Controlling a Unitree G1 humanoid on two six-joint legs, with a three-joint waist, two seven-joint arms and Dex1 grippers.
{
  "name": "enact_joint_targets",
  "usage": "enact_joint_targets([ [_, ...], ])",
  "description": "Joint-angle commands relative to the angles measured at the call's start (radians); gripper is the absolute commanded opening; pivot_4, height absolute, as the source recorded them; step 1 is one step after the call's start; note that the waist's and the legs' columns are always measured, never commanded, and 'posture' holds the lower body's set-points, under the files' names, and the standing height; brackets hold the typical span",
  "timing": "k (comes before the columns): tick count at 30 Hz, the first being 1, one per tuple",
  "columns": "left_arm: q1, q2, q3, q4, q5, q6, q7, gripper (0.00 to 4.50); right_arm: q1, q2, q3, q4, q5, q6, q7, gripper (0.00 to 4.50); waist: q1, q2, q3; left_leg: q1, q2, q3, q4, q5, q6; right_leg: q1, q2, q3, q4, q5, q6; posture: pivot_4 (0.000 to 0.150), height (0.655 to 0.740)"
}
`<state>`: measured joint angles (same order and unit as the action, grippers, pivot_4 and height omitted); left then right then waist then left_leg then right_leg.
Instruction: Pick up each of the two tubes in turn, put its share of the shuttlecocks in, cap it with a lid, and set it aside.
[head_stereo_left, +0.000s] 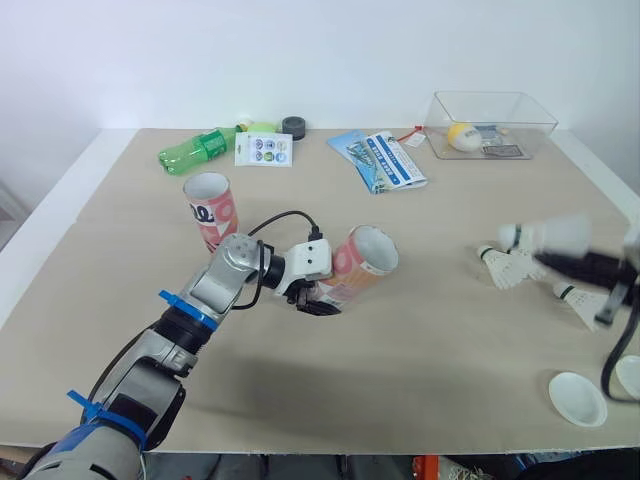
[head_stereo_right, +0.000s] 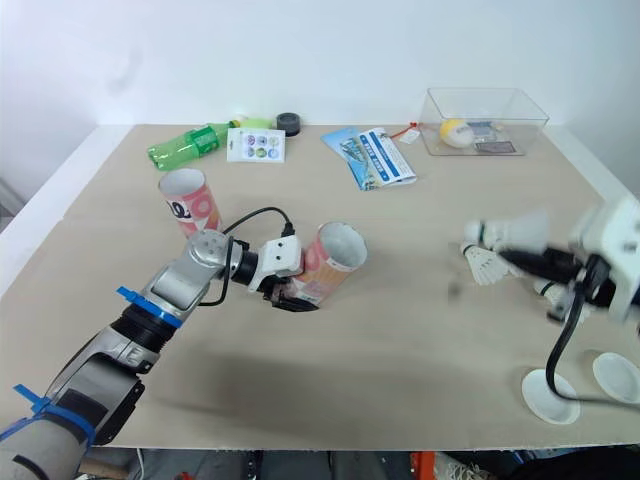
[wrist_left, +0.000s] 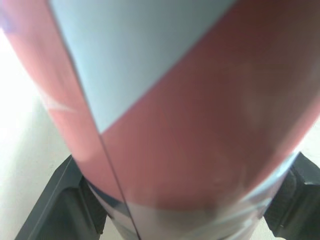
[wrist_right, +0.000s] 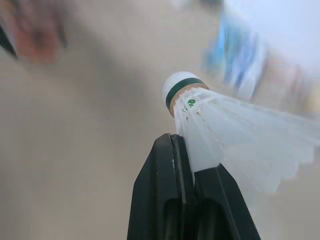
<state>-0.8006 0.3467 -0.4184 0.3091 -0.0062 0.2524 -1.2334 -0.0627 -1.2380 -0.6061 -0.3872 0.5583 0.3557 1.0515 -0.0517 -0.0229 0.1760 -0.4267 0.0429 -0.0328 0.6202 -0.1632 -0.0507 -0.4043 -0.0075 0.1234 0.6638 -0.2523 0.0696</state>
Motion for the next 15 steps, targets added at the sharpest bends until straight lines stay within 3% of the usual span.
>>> enact_joint_targets([
  [1, -0.032, -0.005, -0.006, 0.006, -0.01, 0.033, -0.027, 3.35, -0.25, -0.036, 0.263, -0.024, -0.078, -0.188, 0.055, 0.08, 0.001, -0.001, 0.001, -0.001, 0.001, 0.001, 0.0, 0.0, 0.0, -0.001, 0.0, 0.0, 0.0, 0.0, 0.0, 0.15, 0.74],
  [3, -0.039, -0.006, 0.0, 0.003, -0.011, 0.045, -0.027, 3.35, -0.42, 0.003, 0.421, -0.02, -0.12, -0.254, 0.115, 0.08, 0.002, -0.001, 0.001, -0.005, 0.0, 0.002, -0.001, -0.001, -0.002, -0.004, 0.0, 0.0, -0.001, -0.001, 0.001, 0.15, 0.74],
  [7, -0.037, -0.01, 0.006, -0.001, -0.013, 0.052, -0.021, 3.35, -0.586, 0.068, 0.568, 0.047, -0.18, -0.353, 0.219, 0.08, 0.008, -0.001, 0.002, -0.008, 0.0, 0.0, -0.001, -0.004, -0.004, -0.005, 0.0, 0.0, -0.001, -0.002, 0.007, 0.15, 0.74],
  [15, -0.011, -0.001, 0.008, -0.043, -0.019, 0.073, -0.002, 3.35, -0.721, 0.161, 0.73, 0.27, -0.338, -0.592, 0.375, 0.08, 0.005, -0.001, 0.002, -0.008, 0.001, 0.0, 0.002, -0.006, -0.002, -0.005, 0.0, -0.001, 0.0, -0.003, 0.006, 0.15, 0.74],
])
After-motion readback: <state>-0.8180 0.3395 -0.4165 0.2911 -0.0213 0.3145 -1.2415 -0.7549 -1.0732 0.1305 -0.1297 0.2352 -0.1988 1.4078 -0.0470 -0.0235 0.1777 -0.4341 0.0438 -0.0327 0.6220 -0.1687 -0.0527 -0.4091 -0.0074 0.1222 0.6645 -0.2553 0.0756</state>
